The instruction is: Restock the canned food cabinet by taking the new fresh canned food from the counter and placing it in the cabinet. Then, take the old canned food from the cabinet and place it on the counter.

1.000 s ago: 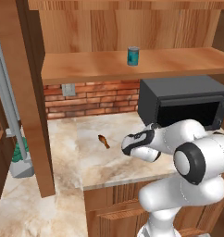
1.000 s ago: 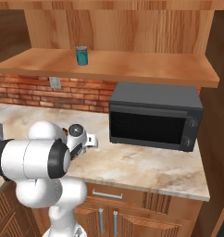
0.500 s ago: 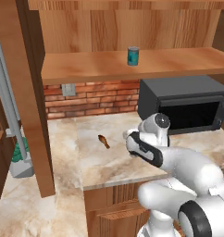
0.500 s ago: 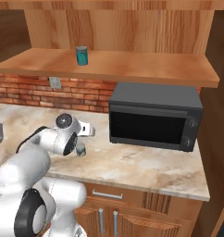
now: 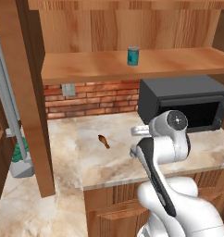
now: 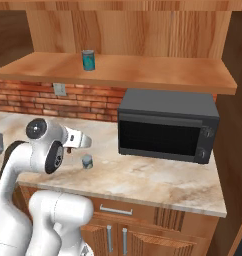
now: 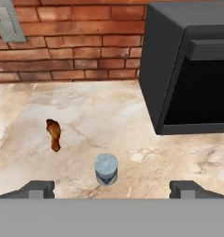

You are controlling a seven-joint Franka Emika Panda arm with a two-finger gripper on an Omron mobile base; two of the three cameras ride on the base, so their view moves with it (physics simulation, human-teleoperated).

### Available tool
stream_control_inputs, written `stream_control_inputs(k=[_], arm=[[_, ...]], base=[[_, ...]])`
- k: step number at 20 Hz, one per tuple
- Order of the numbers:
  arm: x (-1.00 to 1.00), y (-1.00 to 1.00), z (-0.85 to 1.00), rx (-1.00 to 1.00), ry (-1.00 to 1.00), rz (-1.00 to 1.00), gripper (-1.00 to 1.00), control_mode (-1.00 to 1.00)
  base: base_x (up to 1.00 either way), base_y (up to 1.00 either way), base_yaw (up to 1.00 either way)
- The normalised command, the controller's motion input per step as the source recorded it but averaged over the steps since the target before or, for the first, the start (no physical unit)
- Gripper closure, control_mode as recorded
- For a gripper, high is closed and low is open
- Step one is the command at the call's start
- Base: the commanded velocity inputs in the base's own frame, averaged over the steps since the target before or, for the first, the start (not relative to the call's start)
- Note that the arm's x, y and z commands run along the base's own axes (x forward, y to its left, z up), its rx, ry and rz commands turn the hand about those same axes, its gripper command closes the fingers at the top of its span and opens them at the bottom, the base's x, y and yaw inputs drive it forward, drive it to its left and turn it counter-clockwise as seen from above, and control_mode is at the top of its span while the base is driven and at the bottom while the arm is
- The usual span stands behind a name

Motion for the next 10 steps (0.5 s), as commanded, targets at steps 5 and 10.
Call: stream_control_inputs(k=[5,10], arm=[[-1.00,-0.21,1.00,0.00,-0.07,-0.08,-1.00,-1.00],[-0.95,-0.10,1.00,0.00,-0.05,-0.10,-1.00,-1.00]], base=[[0.00,0.00,0.00],[0.00,0.00,0.00]])
